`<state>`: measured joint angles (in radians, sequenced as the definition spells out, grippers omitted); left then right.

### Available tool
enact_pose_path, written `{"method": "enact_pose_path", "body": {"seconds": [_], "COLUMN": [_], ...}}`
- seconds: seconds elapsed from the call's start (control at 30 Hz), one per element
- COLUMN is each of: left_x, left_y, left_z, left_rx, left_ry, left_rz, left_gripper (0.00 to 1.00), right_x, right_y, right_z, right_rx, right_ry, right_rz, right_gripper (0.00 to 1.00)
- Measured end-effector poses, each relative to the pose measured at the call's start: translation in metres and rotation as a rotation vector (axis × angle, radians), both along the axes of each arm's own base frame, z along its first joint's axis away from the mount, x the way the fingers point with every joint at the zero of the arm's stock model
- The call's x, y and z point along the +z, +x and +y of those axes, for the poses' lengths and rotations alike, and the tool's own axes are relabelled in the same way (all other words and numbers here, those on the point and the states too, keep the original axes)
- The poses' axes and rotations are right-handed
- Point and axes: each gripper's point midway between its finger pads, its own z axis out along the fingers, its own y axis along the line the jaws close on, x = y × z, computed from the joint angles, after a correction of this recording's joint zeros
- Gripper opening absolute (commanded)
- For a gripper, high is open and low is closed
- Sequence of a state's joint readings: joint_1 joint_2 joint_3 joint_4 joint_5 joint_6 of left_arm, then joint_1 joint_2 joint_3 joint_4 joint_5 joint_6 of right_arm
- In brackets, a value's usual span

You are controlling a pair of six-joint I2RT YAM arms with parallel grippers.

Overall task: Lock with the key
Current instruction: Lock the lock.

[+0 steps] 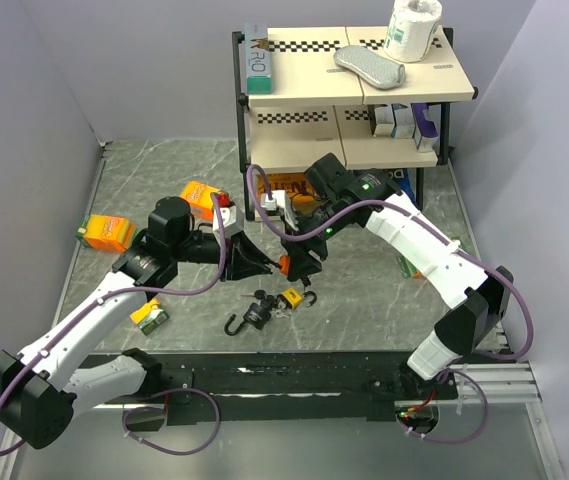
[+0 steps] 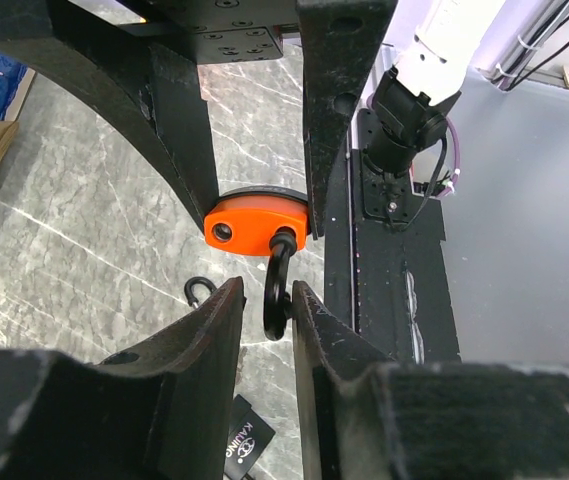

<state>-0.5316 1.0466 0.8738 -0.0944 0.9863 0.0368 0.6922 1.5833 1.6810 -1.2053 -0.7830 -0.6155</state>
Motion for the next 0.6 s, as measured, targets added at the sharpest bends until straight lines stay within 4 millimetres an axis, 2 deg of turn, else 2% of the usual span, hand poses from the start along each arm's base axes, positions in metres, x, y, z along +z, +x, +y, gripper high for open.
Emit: {"method": "enact_pose_path", "body": {"seconds": [0.6], "left_x": [0.0027], "left_y": [0.0007], "left_z": [-0.0008], "left_rx": [0.0], "left_ry": [-0.003], "left_rz": [0.003], "left_gripper": [0.32], "right_x": [-0.0014], "right_y": [-0.0037], "right_z": [-0.0014], "right_rx": [-0.002], "right_ry": [-0.004], "right_rz": [-0.001], "right_gripper": [0.0]}}
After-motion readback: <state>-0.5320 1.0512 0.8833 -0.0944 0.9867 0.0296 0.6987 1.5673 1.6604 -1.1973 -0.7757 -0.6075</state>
